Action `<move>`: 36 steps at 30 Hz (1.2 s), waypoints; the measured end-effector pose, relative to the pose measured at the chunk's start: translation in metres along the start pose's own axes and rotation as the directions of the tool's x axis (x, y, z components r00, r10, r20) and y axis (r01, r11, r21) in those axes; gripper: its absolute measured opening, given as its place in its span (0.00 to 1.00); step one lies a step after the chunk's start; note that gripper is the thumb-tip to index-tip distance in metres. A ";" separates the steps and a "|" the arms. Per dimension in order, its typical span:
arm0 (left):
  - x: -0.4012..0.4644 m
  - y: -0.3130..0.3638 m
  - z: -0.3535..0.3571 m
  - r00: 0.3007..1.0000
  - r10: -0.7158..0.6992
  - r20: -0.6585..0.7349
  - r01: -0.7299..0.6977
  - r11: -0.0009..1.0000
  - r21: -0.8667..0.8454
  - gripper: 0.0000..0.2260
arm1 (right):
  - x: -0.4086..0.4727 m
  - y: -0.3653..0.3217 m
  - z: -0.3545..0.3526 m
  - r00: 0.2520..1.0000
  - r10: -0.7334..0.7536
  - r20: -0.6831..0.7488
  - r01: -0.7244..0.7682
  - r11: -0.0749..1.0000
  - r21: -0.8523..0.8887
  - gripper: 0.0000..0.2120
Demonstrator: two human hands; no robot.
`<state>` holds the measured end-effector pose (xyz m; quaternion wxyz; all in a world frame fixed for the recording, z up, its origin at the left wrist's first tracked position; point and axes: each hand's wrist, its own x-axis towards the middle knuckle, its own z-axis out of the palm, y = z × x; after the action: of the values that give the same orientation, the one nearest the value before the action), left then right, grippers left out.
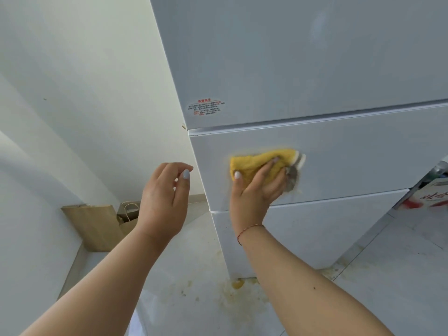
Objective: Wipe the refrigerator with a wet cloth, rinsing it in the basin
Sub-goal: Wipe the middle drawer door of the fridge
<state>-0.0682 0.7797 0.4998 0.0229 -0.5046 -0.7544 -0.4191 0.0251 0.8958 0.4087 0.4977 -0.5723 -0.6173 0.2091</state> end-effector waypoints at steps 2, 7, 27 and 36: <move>-0.004 -0.004 -0.003 1.000 -0.008 -0.016 0.008 1.000 0.008 0.15 | -0.006 0.013 0.012 0.968 -0.251 -0.011 0.245 0.951 -0.186 0.36; -0.011 -0.009 -0.005 0.998 -0.030 -0.054 0.032 0.999 0.028 0.15 | -0.004 0.052 0.024 0.650 -0.753 0.108 0.719 0.562 -0.408 0.29; -0.011 0.059 0.082 0.996 0.030 0.079 -0.032 0.999 0.027 0.15 | 0.136 0.165 -0.073 -0.230 -0.558 0.797 0.964 -0.245 0.107 0.19; -0.001 0.105 0.153 0.983 0.136 0.126 -0.134 0.991 -0.025 0.16 | 0.220 0.228 -0.171 -0.128 -0.479 0.868 0.989 -0.121 0.079 0.19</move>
<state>0.0737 0.8941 0.4643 -0.0011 -0.5803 -0.7150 -0.3900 0.3183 1.1029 0.3738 -0.0099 -0.0130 -0.9743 -0.2248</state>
